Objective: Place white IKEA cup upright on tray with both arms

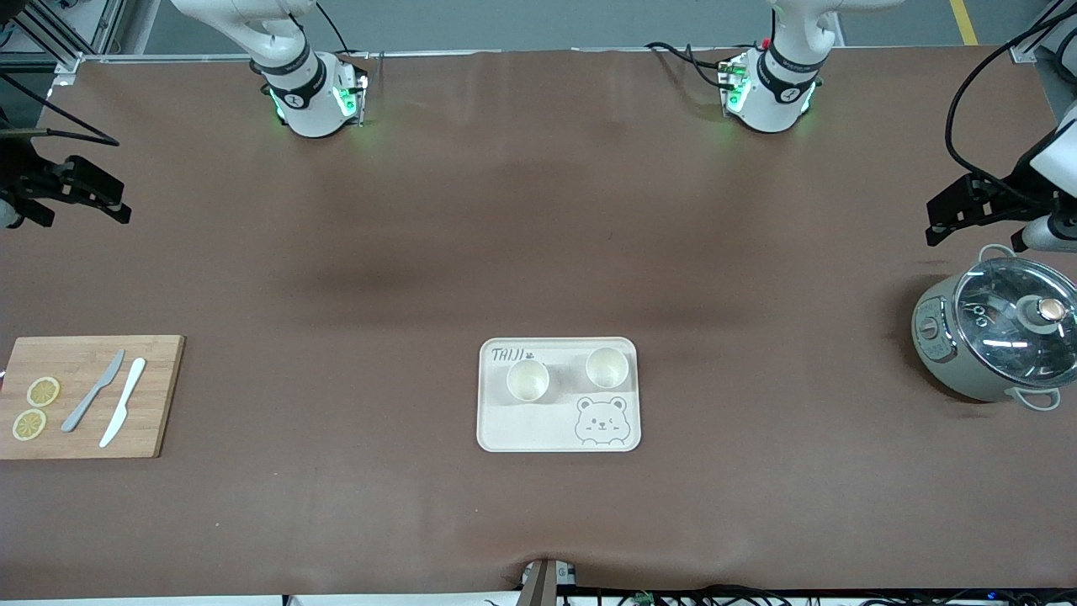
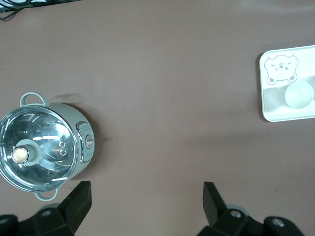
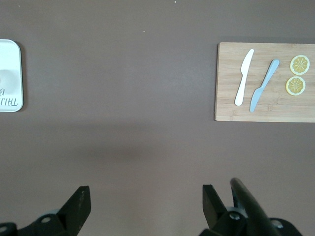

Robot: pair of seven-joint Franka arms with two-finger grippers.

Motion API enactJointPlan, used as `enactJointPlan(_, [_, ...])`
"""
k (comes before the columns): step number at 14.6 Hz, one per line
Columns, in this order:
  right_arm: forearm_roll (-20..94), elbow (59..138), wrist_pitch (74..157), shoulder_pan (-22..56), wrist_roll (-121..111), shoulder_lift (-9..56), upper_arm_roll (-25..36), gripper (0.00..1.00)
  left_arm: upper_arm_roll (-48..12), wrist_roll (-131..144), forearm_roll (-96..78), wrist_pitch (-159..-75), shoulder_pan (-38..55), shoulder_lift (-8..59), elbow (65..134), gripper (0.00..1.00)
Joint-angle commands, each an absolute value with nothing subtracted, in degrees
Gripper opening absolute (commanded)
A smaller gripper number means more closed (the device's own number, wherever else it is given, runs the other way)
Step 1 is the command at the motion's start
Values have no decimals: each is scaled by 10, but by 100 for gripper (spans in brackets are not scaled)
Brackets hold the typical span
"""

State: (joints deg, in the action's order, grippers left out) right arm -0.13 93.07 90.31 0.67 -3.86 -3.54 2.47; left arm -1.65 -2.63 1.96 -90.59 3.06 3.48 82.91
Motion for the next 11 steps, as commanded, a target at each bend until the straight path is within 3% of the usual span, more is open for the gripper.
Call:
enactJointPlan(1, [-8,933,904,-4,-42,-38,13,100,-19,-41,25,-906,31,40,817,100])
enactJointPlan(11, [-8,931,903,-4,-43,-38,12,100,-20,-40,17,-906,31,39,817,100])
